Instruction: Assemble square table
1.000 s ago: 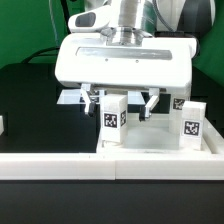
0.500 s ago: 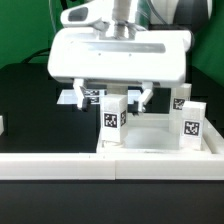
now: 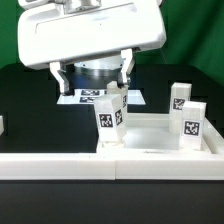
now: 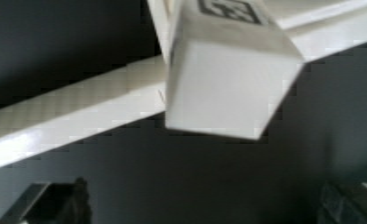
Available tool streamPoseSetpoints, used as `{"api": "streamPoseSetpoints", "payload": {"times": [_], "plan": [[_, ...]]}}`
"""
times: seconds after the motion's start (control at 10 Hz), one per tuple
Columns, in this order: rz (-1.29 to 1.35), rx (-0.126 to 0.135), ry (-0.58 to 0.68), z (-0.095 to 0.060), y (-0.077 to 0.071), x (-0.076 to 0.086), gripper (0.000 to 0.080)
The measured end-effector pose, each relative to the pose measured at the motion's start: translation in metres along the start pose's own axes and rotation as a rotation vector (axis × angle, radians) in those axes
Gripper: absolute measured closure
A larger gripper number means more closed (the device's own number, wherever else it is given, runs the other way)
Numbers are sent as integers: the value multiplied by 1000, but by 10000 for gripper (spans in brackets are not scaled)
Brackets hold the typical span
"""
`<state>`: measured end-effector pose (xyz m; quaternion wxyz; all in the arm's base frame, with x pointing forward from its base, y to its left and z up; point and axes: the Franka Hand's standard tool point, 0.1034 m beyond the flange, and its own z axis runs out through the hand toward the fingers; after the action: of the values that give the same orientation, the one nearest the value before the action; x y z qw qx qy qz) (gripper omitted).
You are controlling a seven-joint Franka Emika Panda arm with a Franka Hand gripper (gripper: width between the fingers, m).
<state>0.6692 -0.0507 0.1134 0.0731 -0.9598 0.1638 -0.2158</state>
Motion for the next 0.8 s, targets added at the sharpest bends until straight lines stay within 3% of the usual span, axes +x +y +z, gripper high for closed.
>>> {"api": "streamPoseSetpoints", "payload": {"times": [0.4,0.5,0.6,0.7,0.8], "plan": [[29,11,-58,2,7,-8,150],[76,33,-138,5,5,-19,150],[119,82,-249,6,1,-27,150],[166,144,-352,7,-2,-25,150],[198,134,-342,14,-5,-17,150]]}}
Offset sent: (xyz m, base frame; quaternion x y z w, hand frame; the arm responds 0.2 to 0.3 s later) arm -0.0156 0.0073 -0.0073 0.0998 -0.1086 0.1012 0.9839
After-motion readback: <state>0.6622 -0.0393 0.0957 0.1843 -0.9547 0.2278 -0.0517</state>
